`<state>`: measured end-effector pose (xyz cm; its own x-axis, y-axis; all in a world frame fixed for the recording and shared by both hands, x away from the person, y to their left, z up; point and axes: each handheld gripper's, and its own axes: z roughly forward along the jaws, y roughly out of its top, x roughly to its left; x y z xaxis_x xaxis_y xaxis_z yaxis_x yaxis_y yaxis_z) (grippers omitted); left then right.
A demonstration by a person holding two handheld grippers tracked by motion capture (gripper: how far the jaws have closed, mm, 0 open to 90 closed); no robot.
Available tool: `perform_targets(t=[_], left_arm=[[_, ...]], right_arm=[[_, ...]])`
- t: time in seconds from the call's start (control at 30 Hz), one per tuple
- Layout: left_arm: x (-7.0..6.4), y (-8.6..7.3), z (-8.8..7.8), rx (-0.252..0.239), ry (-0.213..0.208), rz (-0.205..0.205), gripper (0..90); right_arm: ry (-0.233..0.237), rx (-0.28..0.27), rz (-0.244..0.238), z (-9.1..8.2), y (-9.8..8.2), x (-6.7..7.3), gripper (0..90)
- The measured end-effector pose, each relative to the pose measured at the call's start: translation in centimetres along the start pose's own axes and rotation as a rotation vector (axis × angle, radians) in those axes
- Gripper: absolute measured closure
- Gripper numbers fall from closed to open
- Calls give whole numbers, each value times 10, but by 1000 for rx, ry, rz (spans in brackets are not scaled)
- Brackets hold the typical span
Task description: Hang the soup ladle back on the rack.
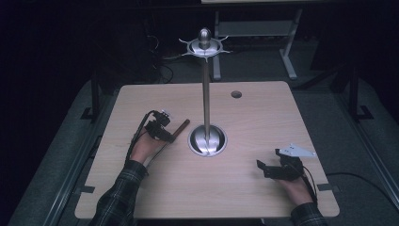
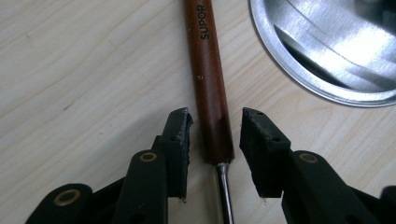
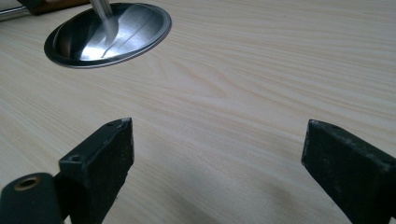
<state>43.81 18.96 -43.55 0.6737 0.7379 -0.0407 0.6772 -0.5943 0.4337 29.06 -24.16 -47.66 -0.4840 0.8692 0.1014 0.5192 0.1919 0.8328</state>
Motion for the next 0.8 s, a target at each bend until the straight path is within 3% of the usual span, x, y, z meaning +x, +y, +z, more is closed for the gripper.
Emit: perform_targets(t=[0.3, 0.47, 0.7, 0.8], left_arm=[[-5, 7, 10, 60, 30, 22, 678], [-6, 8, 10, 62, 38, 21, 692], [-5, 8, 9, 64, 44, -13, 721], [-5, 8, 9, 63, 42, -6, 736]], right_arm=[[-4, -3, 3, -2, -1, -1, 89], [-3, -3, 4, -2, -1, -2, 89], [-4, -3, 1, -2, -1, -1, 89], [-3, -2, 3, -2, -1, -1, 89]])
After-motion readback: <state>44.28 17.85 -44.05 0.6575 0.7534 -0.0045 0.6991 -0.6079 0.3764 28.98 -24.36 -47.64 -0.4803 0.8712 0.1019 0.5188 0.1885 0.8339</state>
